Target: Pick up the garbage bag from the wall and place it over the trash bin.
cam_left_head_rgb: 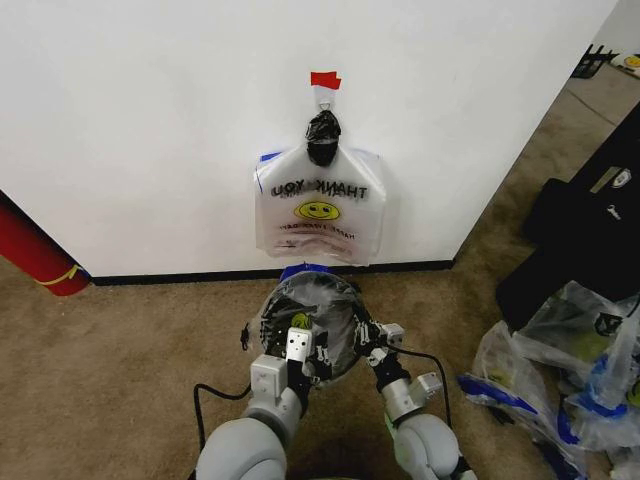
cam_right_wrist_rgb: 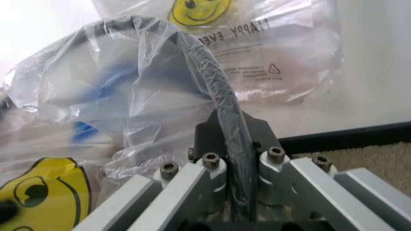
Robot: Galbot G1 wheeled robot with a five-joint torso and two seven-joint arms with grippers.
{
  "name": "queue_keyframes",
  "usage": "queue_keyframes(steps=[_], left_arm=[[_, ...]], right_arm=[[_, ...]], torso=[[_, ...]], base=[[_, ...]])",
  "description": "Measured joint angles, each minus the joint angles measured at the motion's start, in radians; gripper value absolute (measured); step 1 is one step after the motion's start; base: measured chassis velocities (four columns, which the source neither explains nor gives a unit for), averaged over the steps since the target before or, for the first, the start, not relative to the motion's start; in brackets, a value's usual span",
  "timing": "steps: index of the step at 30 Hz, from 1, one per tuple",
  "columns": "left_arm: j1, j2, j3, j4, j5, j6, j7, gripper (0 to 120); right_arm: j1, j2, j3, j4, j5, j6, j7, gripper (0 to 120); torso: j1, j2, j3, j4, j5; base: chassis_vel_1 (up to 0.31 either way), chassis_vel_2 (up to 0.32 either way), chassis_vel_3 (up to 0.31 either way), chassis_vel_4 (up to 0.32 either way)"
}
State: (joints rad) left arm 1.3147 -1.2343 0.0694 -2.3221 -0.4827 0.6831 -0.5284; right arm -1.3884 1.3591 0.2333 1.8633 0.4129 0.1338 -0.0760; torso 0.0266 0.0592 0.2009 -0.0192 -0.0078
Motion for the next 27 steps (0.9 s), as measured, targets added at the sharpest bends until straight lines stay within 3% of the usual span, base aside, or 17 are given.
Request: queue_keyframes(steps=[9,27], left_arm=[[-0.048,-0.018,0.035,0.133,0.134,-0.005,0.004,0],[-0.132,-0.042,0.073,0.302,0.341,-0.028,0.023,0]], right_arm=[[-0.042,-0.073,0.030,0.075,-0.009,-0.020,-0.009,0],[-0.075,-0.058,0.003,0.090,-0.039,0.007,-0.020,0]], torso=[[0.000,0.000,0.000,-0.0002,-0.0001],[0.000,0.000,0.000,-0.0001,-0.0002]], base=[[0.000,0.000,0.000,0.000],[0.000,0.000,0.000,0.000]])
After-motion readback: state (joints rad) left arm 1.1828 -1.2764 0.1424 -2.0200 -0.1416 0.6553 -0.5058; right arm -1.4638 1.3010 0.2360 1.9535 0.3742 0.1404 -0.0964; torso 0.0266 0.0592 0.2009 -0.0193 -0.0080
